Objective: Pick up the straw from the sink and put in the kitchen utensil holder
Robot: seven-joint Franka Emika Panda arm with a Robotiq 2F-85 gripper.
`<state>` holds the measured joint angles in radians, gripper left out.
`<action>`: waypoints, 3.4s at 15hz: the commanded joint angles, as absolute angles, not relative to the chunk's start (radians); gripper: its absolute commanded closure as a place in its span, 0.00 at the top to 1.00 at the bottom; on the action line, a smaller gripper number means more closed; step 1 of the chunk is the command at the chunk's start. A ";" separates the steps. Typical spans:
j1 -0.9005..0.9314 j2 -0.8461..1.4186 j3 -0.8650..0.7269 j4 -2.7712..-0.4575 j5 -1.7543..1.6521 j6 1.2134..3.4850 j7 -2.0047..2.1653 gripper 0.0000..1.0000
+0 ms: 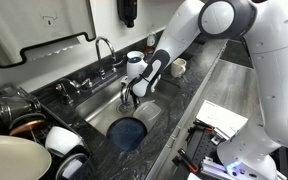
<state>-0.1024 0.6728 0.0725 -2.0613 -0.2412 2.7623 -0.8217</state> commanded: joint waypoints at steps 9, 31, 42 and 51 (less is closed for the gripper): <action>-0.054 0.446 -0.055 -2.262 -0.384 2.866 -0.700 0.03; 0.006 -0.031 0.088 -2.399 0.656 2.571 -1.600 0.03; 0.012 -0.021 0.036 -2.409 0.908 2.501 -1.893 0.11; 0.033 -0.064 0.042 -2.414 1.153 2.491 -2.217 0.03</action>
<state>0.0142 -0.0302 0.0465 -2.4091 1.0256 2.5028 -2.0353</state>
